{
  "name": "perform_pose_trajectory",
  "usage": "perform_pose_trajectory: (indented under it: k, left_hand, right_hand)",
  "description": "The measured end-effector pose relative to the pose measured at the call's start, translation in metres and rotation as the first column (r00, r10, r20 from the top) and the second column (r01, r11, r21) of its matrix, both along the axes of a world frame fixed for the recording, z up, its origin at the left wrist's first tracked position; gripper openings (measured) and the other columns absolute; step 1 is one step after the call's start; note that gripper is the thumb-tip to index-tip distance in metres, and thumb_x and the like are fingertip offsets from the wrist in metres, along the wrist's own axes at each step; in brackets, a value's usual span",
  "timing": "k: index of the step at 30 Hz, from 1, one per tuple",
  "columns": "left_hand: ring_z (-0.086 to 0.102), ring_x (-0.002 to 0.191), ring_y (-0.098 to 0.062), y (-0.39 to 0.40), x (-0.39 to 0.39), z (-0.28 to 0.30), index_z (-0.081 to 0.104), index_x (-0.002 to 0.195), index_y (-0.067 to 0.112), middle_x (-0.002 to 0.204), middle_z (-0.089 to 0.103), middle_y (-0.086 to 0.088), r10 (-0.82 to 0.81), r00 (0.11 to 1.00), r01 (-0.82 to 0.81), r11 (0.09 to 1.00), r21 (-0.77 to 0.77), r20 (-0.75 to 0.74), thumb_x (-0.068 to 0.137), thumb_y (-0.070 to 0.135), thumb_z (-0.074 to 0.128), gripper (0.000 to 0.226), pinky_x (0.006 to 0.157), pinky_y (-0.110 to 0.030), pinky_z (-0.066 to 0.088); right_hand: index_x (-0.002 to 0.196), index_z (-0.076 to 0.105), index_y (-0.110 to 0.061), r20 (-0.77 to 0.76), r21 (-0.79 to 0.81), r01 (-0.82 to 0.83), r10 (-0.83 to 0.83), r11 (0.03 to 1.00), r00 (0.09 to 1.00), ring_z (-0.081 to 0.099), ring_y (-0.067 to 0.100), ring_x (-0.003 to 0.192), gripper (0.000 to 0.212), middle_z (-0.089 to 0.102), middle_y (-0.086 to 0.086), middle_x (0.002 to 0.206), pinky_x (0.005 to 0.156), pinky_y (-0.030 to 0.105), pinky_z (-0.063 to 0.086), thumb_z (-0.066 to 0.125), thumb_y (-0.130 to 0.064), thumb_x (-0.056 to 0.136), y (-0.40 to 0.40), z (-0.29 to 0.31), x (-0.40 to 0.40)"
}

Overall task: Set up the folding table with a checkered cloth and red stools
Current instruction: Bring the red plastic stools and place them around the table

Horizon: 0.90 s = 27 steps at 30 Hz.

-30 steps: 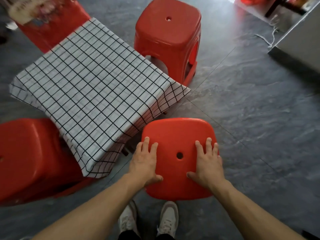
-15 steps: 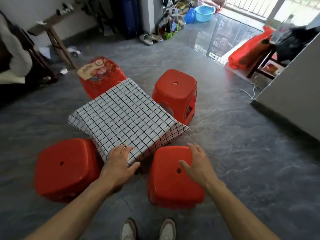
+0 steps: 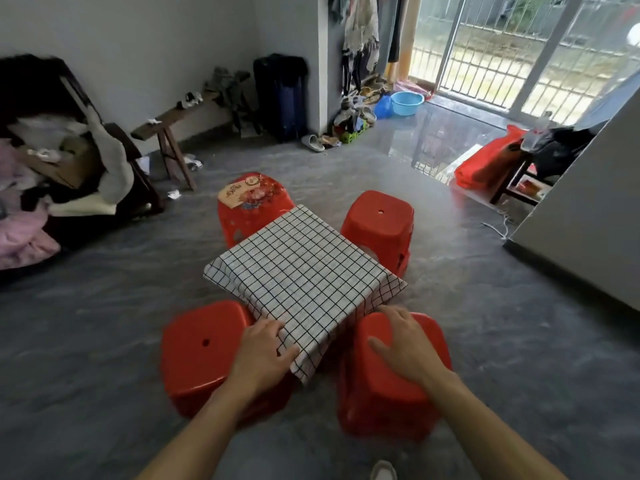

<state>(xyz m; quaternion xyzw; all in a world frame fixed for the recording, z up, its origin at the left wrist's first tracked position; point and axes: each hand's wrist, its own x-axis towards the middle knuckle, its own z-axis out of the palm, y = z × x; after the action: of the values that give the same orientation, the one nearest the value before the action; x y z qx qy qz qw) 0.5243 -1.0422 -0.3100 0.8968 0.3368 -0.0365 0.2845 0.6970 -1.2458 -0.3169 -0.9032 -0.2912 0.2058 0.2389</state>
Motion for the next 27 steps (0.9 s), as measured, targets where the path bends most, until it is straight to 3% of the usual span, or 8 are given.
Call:
perform_pose_trajectory:
  k: [5,11,17,27]
  left_hand:
    - [0.036,0.133,-0.023,0.028,-0.049,-0.002,0.047,0.139,0.019,0.144,0.045,-0.002,-0.104,0.995,0.103,0.994,-0.032,-0.014,0.088,0.05,0.06,0.061,0.112,-0.039,0.032]
    - [0.043,0.128,-0.021,0.025,-0.048,0.001,0.053,0.132,0.015,0.134,0.053,-0.004,-0.258,0.964,0.264,0.96,-0.094,0.067,0.086,0.043,0.066,0.055,0.109,-0.035,0.034]
    - [0.044,0.128,-0.019,0.009,-0.017,-0.005,0.053,0.133,0.014,0.134,0.053,-0.004,-0.356,0.932,0.361,0.928,-0.097,0.06,0.086,0.042,0.067,0.056,0.108,-0.033,0.033]
    - [0.047,0.125,-0.019,0.029,0.066,-0.016,0.057,0.128,0.015,0.13,0.057,-0.003,-0.463,0.886,0.464,0.884,-0.051,0.018,0.085,0.041,0.068,0.051,0.108,-0.034,0.035]
  right_hand:
    - [0.145,0.041,-0.015,-0.035,-0.033,0.166,-0.167,0.986,0.985,0.039,0.026,0.137,0.073,0.043,0.011,0.148,0.115,0.036,0.031,0.071,-0.038,0.082,0.006,0.007,-0.089]
    - [0.144,0.042,-0.012,-0.042,-0.097,0.324,-0.329,0.941,0.943,0.039,0.024,0.136,0.071,0.044,0.012,0.146,0.114,0.028,0.026,0.071,-0.036,0.084,-0.021,0.015,-0.148]
    - [0.143,0.044,-0.011,-0.077,-0.074,0.503,-0.508,0.861,0.858,0.044,0.024,0.133,0.073,0.048,0.012,0.142,0.112,0.028,0.029,0.073,-0.037,0.082,-0.044,0.007,-0.13]
    - [0.143,0.043,-0.012,-0.14,-0.059,0.621,-0.623,0.781,0.77,0.041,0.022,0.134,0.069,0.047,0.01,0.143,0.113,0.027,0.027,0.071,-0.035,0.084,-0.035,-0.01,-0.071]
